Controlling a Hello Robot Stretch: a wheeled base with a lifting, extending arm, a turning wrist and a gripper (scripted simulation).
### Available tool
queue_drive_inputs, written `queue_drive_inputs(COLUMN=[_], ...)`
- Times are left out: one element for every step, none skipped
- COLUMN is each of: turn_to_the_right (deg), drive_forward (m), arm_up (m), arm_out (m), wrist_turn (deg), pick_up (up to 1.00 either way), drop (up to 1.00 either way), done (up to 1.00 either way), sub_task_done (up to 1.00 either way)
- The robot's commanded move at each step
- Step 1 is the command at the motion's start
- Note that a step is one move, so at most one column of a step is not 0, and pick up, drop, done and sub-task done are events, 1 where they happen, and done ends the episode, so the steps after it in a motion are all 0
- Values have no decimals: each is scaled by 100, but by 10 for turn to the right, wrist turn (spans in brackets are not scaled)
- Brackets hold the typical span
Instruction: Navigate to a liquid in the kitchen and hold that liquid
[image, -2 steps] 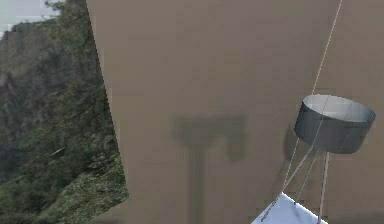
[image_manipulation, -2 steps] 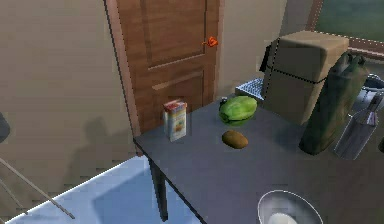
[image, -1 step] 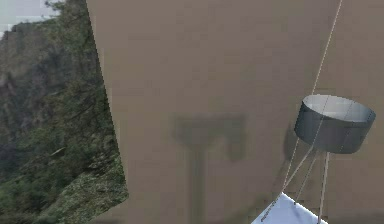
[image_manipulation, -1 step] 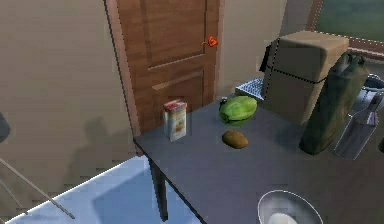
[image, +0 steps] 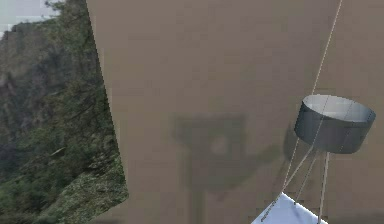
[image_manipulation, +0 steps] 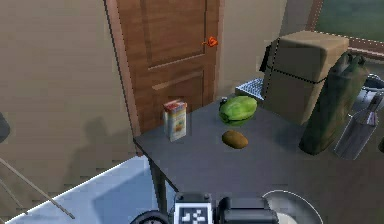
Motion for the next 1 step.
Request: queue_drive_inputs(turn_to_the_right=[0], drive_forward=[0], arm_up=[0], arm_out=[50], wrist_turn=[0], pick_up=[0], drop=[0], done=[0], sub_task_done=[0])
